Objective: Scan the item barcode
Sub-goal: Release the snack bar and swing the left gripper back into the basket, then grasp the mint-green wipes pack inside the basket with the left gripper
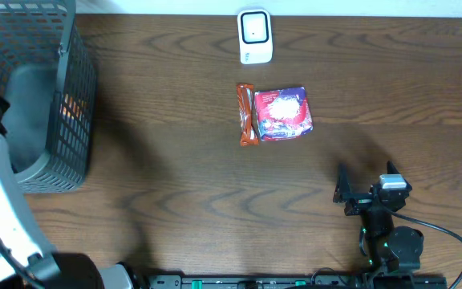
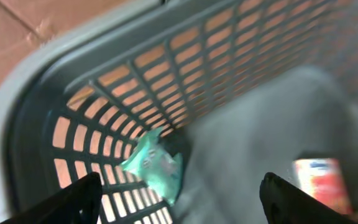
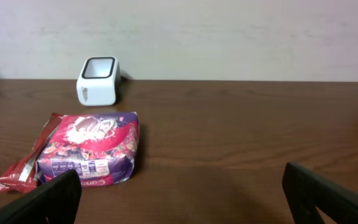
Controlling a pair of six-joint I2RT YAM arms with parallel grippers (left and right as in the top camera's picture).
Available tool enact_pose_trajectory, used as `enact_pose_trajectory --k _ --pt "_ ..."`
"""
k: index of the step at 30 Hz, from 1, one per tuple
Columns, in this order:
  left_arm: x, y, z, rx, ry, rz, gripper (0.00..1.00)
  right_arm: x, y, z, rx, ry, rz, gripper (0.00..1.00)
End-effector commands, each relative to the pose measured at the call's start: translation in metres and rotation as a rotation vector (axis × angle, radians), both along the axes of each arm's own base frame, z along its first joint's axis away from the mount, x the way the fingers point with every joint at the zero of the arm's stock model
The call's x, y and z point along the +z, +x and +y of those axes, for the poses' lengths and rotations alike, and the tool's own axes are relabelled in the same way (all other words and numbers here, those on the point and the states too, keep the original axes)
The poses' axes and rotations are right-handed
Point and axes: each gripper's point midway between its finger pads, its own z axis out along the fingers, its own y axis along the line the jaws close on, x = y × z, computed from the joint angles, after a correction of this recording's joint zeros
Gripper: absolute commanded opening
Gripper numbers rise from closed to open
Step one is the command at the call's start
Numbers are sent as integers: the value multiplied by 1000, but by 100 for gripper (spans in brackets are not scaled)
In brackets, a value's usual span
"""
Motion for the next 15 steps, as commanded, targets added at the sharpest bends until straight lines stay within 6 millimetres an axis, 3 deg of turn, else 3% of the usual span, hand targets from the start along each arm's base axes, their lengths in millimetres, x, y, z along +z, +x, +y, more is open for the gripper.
enact_pose_trajectory --k 1,7,12,15 --pt "-22 -4 11 24 -23 87 81 -1 0 -1 -6 13 1 99" --pt "-62 -2 14 31 -93 199 81 -1 0 -1 -6 13 1 99" --pt "-90 -25 24 225 -113 263 81 -1 0 -1 -6 13 1 99" --pt "-105 -30 30 246 -140 306 81 -1 0 -1 -6 13 1 99"
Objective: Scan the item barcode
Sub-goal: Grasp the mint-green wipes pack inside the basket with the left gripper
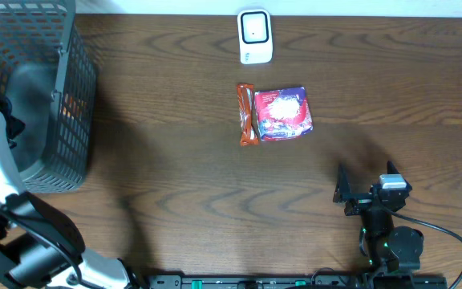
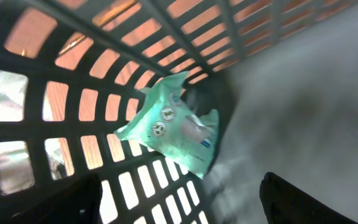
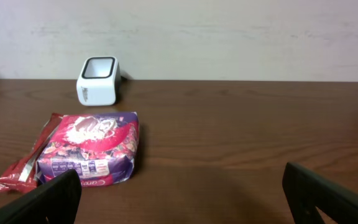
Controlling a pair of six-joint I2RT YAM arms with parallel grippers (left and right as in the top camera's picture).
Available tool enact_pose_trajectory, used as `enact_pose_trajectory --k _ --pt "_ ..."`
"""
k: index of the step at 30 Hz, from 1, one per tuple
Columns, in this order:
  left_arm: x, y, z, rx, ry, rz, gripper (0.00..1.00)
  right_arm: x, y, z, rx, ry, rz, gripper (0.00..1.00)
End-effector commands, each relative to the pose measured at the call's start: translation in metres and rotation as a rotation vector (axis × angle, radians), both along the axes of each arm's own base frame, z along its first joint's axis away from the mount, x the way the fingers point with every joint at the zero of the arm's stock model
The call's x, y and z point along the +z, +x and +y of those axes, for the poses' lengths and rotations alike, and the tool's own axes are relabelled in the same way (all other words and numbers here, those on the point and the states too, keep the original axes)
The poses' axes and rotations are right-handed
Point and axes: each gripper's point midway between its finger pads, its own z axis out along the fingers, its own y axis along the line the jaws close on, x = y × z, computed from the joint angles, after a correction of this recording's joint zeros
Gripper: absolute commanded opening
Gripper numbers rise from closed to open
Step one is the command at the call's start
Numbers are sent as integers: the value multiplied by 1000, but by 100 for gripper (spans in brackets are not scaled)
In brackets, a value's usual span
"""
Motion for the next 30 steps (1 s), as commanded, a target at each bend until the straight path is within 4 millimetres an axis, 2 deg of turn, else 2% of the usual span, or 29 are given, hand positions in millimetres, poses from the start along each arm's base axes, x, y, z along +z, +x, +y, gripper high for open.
enact_pose_trajectory --k 1,5,12,30 --pt "-11 -15 15 100 21 38 81 -1 0 -1 -6 13 1 99" --pt "-26 -26 21 130 -4 76 81 -1 0 -1 -6 13 1 99" --pt "-37 -38 32 169 -24 84 81 -1 0 -1 -6 13 1 99" --pt "-38 -26 40 130 -13 46 81 -1 0 -1 -6 13 1 99"
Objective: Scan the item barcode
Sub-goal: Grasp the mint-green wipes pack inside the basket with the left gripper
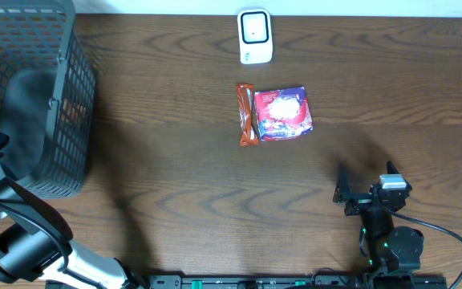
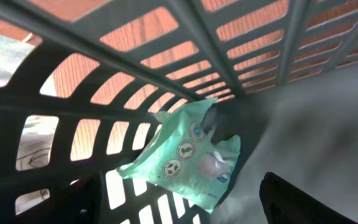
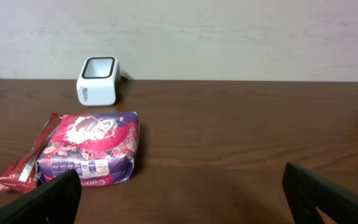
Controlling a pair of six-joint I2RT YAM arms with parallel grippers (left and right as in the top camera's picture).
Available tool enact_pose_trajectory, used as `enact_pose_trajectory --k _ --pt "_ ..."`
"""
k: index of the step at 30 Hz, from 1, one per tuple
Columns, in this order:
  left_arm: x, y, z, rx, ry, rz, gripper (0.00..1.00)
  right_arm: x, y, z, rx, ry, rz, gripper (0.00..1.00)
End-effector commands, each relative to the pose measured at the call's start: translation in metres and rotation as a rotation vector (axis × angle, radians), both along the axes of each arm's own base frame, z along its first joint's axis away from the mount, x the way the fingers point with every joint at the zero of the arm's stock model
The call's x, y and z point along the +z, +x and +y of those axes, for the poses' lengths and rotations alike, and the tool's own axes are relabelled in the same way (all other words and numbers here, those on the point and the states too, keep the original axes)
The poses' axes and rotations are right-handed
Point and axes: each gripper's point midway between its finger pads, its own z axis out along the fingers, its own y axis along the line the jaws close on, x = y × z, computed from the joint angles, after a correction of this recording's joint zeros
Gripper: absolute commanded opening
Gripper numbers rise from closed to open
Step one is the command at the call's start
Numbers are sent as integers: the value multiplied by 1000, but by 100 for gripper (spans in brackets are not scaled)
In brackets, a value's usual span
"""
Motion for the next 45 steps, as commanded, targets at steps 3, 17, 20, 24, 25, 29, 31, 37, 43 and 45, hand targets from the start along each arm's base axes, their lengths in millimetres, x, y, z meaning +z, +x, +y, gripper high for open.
enact_pose_trajectory --k 3,17,20,24,25,29,31,37,43,45 --pt "-13 -2 2 -4 -13 29 81 -1 0 -1 -6 13 1 99" --pt "-46 -1 3 -29 -72 112 80 -1 0 -1 -6 13 1 99" --pt "-50 -1 3 -29 -80 121 80 -1 0 -1 -6 13 1 99" --pt "-53 -2 3 -23 -82 122 80 -1 0 -1 -6 13 1 99" --pt "-53 -2 3 -22 -83 123 80 -1 0 -1 -6 13 1 99" --pt "-53 -3 1 -19 -89 128 80 -1 0 -1 -6 13 1 99" --pt "-55 -7 -2 5 -96 128 80 -1 0 -1 -6 13 1 99" --pt "-77 -7 -22 -7 -206 101 80 -1 0 -1 -6 13 1 99" --pt "-89 4 -34 -30 -283 36 80 -1 0 -1 -6 13 1 99" --pt "-90 10 -38 -56 -307 14 79 -1 0 -1 -6 13 1 99"
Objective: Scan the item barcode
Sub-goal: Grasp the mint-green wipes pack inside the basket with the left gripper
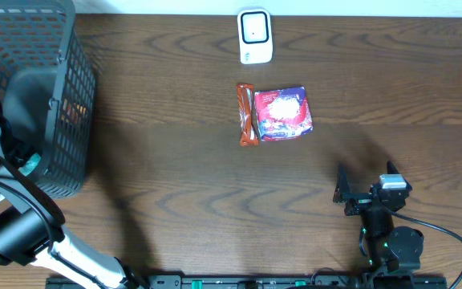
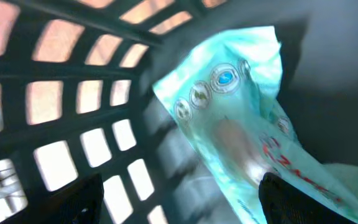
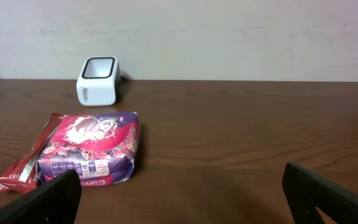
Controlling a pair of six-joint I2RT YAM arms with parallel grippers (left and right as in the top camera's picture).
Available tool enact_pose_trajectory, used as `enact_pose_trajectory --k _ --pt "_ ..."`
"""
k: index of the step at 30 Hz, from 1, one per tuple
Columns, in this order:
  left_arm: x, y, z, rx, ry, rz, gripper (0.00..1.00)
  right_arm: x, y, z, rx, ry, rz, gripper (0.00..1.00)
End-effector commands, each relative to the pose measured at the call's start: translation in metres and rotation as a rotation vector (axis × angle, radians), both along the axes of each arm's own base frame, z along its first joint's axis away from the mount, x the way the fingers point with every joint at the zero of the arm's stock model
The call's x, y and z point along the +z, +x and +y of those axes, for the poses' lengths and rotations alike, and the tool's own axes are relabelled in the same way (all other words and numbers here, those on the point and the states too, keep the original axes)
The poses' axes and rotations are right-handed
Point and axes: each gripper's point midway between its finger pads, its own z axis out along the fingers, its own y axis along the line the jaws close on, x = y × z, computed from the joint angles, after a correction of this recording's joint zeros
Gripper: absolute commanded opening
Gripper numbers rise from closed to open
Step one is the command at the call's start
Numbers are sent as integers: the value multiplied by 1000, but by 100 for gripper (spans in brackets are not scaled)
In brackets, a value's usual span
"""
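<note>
A mint-green packet (image 2: 241, 124) with round icons lies against the mesh wall inside the dark grey basket (image 1: 62, 96); overhead, a sliver of the packet (image 1: 29, 164) shows through the mesh. My left gripper (image 2: 179, 208) is deep in the basket, open, and the packet's lower end reaches to its right finger (image 2: 316, 199). The white scanner (image 1: 254, 35) stands at the table's far edge, its window facing up. My right gripper (image 1: 359, 193) rests open at the front right, with nothing between its fingers.
A purple-pink snack bag (image 1: 283, 113) and a red bar wrapper (image 1: 246, 114) lie side by side just in front of the scanner (image 3: 97, 80). The basket's tall mesh walls (image 2: 61, 124) close in round the left gripper.
My left gripper has come much closer to the green packet, which now fills most of the left wrist view. The right arm and the things on the table have not moved.
My left gripper was first over the basket, with the green packet and a red-and-white item seen on its floor. It was then lower inside, facing the packet at the mesh wall, then nearer still. Now it is open right at the packet.
</note>
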Motion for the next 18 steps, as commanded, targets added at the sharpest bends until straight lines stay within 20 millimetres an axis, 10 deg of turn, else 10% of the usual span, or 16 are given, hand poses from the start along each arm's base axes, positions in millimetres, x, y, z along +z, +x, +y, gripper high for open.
enact_pose_trajectory --k 1,18 --pt "-12 8 -11 -14 -82 -45 77 -1 0 -1 -6 13 1 99" --pt "-17 57 -30 -59 -222 -293 70 -1 0 -1 -6 13 1 99"
